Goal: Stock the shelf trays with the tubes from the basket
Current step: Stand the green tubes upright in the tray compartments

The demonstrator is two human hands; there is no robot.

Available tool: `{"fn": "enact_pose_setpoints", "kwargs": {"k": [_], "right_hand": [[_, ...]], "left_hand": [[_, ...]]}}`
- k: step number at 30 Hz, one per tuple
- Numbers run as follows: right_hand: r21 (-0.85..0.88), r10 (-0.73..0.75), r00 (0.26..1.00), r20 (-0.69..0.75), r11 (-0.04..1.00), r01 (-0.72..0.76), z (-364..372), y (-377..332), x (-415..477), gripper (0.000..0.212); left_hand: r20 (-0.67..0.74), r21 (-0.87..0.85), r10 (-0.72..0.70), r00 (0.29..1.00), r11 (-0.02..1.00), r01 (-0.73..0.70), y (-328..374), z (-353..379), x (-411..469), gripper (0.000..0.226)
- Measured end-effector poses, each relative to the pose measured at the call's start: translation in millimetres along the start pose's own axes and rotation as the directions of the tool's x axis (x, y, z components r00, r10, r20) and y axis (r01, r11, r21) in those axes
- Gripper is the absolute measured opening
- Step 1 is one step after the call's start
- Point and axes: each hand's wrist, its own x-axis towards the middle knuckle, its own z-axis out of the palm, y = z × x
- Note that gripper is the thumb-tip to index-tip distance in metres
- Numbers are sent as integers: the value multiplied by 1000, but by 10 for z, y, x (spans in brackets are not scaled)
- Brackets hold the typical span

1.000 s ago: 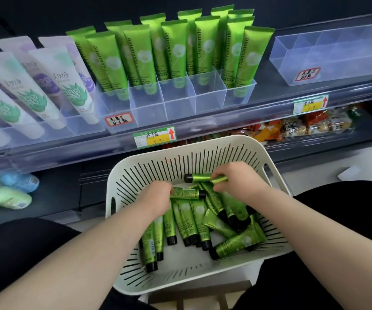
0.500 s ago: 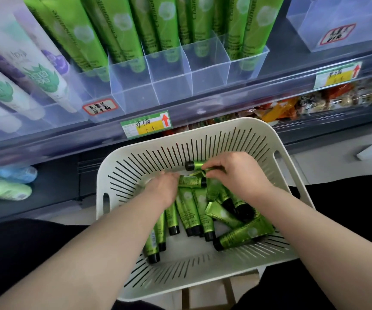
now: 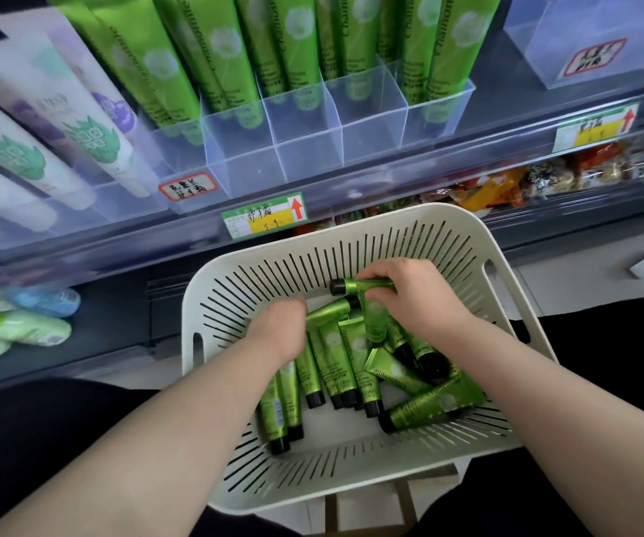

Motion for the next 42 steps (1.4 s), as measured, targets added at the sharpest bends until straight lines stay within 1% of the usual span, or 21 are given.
{"fn": "enact_pose_setpoints", "kwargs": {"k": [2, 4, 8, 11, 15, 19, 24, 28, 31, 33, 38, 40, 42], "right_hand": [[23, 4, 1000, -25, 1000, -3, -30, -33, -44, 26], [6, -2, 998, -58, 1000, 2, -78, -70, -82, 23], [-39, -18, 995, -100, 999, 14, -204, -166, -168, 20], [-80, -38, 988, -150, 996, 26, -301, -279, -250, 19], [-106, -54, 976, -212, 994, 32, -463, -467, -352, 19], [-112, -115, 953, -279, 990, 86, -661, -659, -462, 21], [-141, -174, 904, -391, 982, 128, -1014, -867, -497, 21], [-141, -194, 855, -481, 980, 143, -1328, -1012, -457, 20], [-164, -189, 823, -535, 979, 118, -1539, -1074, -409, 20], [-170, -177, 814, -553, 981, 98, -1654, -1081, -358, 21], [-200, -190, 803, -565, 976, 89, -1789, -1023, -218, 21], [-202, -193, 802, -565, 975, 92, -1786, -966, -185, 19], [-204, -189, 810, -555, 975, 88, -1774, -907, -145, 19]], "left_hand": [[-78, -87, -9, 997, 996, 3, 3, -67, -54, 22], [-148, -174, -10, 989, 985, -16, 17, -144, -117, 18], [-298, -311, -7, 955, 946, -90, 63, -355, -247, 16], [-371, -378, 4, 929, 913, -155, 119, -558, -361, 22], [-446, -334, 58, 893, 915, -226, 210, -836, -547, 17], [-536, -313, 68, 842, 910, -273, 311, -1103, -771, 17], [-667, -257, 92, 739, 903, -345, 469, -1557, -1010, 18], [-748, -248, 70, 660, 893, -375, 623, -2017, -1099, 25], [-809, -223, 29, 587, 909, -353, 738, -2339, -1093, 27], [-831, -226, -4, 556, 916, -332, 819, -2517, -1043, 28], [-844, -227, -50, 533, 935, -273, 1012, -2807, -815, 25], [-838, -206, -36, 544, 945, -255, 1066, -2876, -691, 24], [-821, -170, -11, 572, 960, -225, 1110, -2930, -557, 24]]}}
